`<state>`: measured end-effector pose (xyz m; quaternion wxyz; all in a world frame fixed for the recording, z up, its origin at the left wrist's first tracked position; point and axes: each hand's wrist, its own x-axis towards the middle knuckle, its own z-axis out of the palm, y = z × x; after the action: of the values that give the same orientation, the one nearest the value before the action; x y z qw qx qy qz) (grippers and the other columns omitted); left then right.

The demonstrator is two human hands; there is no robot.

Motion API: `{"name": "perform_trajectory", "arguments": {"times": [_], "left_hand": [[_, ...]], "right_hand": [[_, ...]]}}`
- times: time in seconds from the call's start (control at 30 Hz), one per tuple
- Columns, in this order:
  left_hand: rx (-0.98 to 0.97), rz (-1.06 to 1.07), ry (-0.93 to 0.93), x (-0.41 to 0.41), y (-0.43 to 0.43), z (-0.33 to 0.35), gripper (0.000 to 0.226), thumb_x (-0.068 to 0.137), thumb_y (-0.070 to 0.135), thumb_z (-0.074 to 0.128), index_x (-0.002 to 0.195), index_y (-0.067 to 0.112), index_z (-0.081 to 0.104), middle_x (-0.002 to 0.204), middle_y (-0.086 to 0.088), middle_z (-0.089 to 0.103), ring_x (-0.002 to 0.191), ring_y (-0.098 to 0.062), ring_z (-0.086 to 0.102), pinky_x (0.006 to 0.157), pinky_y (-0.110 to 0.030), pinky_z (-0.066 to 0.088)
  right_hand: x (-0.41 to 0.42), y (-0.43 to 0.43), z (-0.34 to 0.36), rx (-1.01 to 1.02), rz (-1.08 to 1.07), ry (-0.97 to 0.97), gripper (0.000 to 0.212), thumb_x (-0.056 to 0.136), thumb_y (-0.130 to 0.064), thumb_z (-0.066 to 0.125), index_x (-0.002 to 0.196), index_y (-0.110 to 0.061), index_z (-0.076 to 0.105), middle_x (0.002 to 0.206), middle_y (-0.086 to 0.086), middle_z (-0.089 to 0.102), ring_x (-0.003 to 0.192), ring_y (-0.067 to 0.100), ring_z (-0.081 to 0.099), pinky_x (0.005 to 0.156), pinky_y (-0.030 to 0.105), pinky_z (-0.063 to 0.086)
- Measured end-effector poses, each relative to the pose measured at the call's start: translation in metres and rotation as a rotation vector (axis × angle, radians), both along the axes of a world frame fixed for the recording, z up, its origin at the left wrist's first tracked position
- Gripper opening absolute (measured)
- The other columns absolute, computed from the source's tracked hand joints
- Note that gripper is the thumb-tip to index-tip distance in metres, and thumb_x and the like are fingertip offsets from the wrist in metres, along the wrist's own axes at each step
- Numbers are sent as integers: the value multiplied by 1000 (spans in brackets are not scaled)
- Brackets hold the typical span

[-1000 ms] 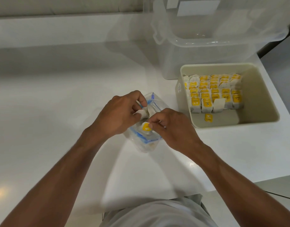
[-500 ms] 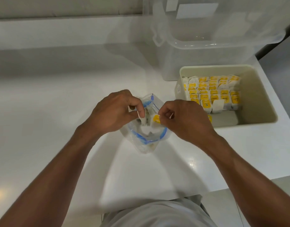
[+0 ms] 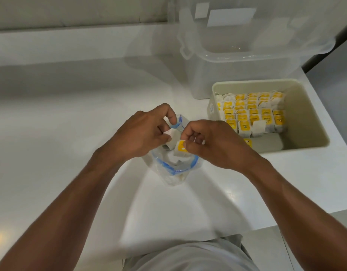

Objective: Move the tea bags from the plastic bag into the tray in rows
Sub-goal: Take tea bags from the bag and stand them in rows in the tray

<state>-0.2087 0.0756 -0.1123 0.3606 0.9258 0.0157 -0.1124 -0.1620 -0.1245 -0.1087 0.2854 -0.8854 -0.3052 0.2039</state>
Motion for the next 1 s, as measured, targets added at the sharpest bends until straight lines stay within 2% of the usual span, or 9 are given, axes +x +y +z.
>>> {"name": "perform_trajectory", "arguments": {"times": [0.13,0.2,0.37,0.47,0.53,0.7,0.77,1.0], "left_hand": [[-29,-17,40,2,-3,6,28,81,19,79,99,34,62,80,14,68,73,-1,62,67,-18,48],[-73,-19,51,3,-1,6,24,80,19,80,94,34,68,81,12,69,71,0,61,66,-16,47],[-51,-13,1,3,6,6,19,84,15,71,89,33,76,85,14,74,81,-4,66,79,-36,55],[-42,-7,-11,4,3,6,18,85,19,71,87,37,75,84,16,73,83,-7,67,81,-42,55],[-50,26,-29,5,-1,8,16,84,21,73,87,37,75,79,17,71,81,-6,66,79,-42,55],[-54,69,-91,11,-16,18,10,83,28,76,87,38,76,77,15,71,79,-4,65,79,-37,56],[-35,87,-111,14,-24,22,10,84,28,75,86,38,75,78,16,70,79,-3,64,77,-32,54],[-35,106,-164,36,-69,36,4,86,32,73,86,35,74,82,20,71,78,-4,63,67,-16,45]], "right_hand": [[6,3,-2,20,-36,-55,3,87,-31,71,90,-30,71,75,-16,64,74,7,62,70,28,52],[8,2,-3,42,-83,-16,8,83,-35,75,89,-30,74,76,-16,69,75,5,65,72,31,54],[8,-2,3,28,-93,34,8,83,-37,75,89,-32,74,78,-16,71,76,1,65,71,25,53],[10,-3,2,-32,-168,-64,8,83,-40,73,88,-34,73,78,-15,71,78,5,66,71,32,55],[11,-6,3,24,-210,34,9,80,-37,77,86,-32,75,76,-14,72,77,6,66,75,35,56],[17,-21,8,103,-265,77,6,76,-35,79,80,-35,74,72,-19,71,74,3,67,77,37,56],[20,-30,11,97,-275,22,6,77,-38,77,79,-38,71,70,-25,67,72,-1,64,75,36,55],[44,-78,27,178,-233,-48,4,80,-36,72,83,-35,69,74,-19,65,64,1,57,65,30,49]]}}
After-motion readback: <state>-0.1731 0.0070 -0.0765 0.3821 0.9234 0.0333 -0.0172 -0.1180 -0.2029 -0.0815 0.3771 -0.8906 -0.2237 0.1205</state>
